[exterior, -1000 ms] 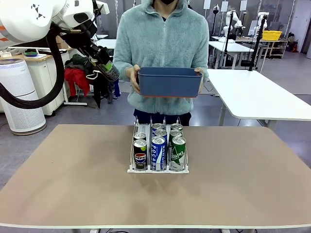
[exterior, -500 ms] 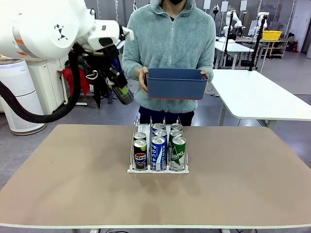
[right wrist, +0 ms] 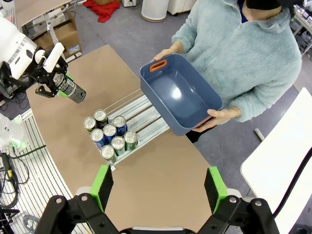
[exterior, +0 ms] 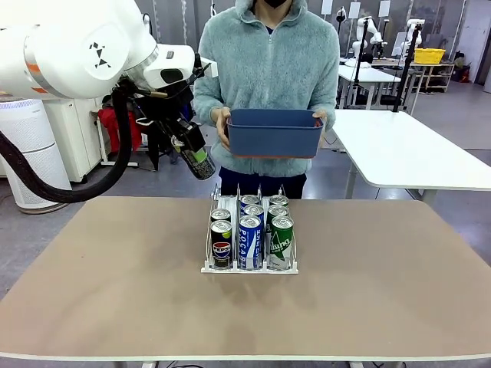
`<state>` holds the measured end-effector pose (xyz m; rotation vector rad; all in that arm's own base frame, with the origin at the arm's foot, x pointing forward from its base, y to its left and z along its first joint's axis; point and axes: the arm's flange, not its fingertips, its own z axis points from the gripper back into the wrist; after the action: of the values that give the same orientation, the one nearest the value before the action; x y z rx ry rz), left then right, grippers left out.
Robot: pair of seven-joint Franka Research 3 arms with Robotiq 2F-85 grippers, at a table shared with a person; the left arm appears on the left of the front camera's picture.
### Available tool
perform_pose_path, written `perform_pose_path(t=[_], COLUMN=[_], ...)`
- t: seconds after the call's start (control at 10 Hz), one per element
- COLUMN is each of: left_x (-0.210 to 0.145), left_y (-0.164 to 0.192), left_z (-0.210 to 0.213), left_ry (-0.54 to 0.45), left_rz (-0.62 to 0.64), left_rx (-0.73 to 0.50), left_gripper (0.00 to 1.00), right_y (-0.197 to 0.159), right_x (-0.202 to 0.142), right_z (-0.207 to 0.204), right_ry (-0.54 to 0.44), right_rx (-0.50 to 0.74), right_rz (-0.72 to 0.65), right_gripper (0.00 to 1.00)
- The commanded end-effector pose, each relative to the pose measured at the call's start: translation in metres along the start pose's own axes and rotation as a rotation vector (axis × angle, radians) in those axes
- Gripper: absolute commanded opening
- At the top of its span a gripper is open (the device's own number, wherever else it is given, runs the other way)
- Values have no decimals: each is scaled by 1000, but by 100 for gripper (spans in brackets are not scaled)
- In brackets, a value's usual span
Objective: Fill the beverage cans into the dispenser.
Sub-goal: Place the picked Pepsi coke in the line of the Automatic Can Dispenser with the same cans.
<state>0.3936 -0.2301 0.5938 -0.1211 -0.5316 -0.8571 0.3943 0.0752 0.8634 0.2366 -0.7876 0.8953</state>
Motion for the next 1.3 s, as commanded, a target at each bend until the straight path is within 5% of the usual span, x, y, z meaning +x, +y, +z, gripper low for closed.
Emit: perform_pose_path(t=[0.0, 0.4, 1.2], left_x=[2, 3, -29], left_y=[3, -16, -159], left_z=[3, -4, -24], left_ry=[-16, 14, 53], left_rz=[5, 24, -46], left_rx=[31, 97, 175], left_gripper=[58, 58, 58], right_y=[1, 1, 1], right_x=[0, 0, 0], right_z=[0, 0, 0], right_ry=[0, 0, 0], right_rx=[-1, -1, -1], right_rz=[-13, -13, -13], right_gripper=[100, 100, 100])
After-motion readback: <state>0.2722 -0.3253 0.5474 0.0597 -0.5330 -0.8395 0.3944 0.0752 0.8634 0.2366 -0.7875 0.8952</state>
